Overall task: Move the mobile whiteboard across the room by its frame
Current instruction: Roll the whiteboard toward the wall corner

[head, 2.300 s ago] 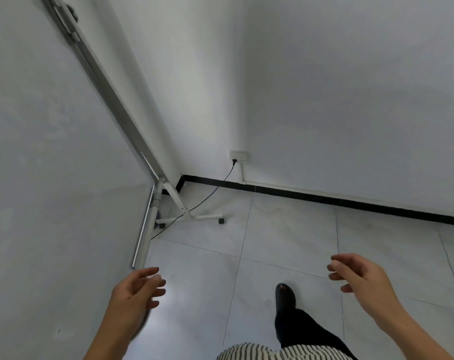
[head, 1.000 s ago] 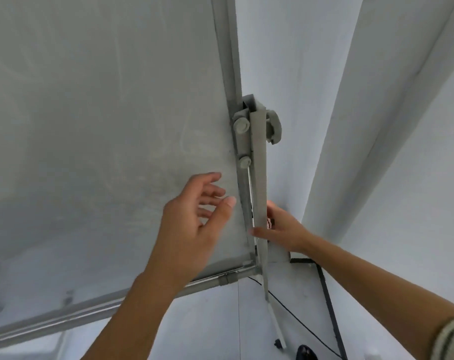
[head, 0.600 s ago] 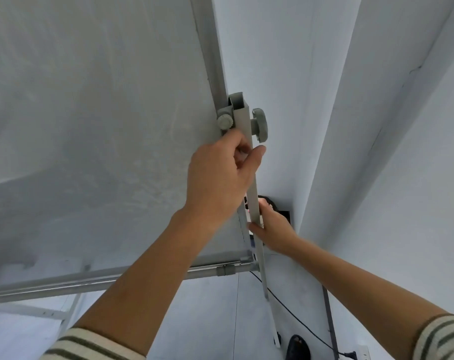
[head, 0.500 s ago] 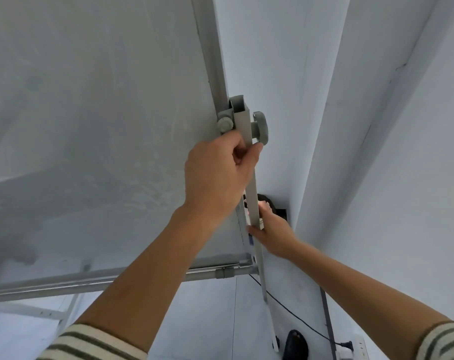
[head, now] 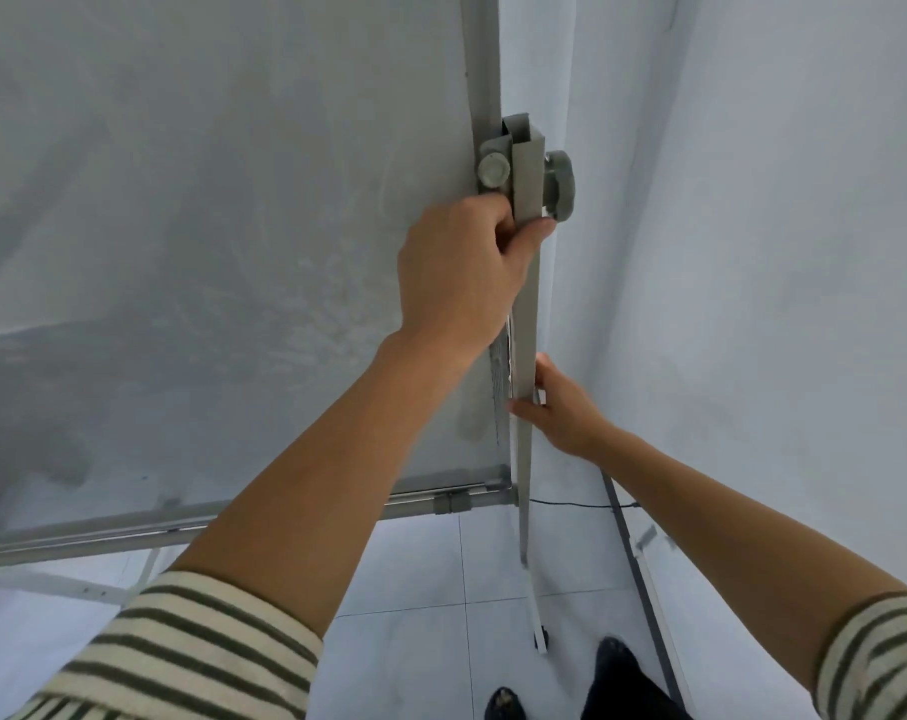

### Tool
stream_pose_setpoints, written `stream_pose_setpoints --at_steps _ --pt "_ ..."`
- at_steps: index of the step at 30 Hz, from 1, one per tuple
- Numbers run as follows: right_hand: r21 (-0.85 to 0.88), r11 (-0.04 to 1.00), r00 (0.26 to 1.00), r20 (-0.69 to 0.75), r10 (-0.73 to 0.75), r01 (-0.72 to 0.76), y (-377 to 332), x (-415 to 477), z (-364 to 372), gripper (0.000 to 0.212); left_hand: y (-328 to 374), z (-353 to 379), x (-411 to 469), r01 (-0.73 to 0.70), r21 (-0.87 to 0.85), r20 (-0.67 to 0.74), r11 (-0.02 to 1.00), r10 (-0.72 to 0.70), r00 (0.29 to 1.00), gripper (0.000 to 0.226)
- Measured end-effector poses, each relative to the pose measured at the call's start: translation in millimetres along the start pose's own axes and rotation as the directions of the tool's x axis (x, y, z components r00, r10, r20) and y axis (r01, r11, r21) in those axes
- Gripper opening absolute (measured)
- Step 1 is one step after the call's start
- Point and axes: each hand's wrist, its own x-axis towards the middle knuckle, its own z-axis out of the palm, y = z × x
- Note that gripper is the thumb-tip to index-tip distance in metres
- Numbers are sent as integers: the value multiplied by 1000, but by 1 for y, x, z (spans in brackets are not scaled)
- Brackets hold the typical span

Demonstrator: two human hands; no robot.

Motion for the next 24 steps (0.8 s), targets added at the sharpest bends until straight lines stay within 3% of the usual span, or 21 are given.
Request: stream_pose_setpoints --at_steps 13,24 --pt "-22 999 999 -40 34 -35 0 -180 20 46 82 -38 -146 -28 -124 -44 992 22 999 43" --pt "45 995 990 -104 99 -95 -10 -353 51 44 153 -94 -283 -66 -272 30 960 77 997 38"
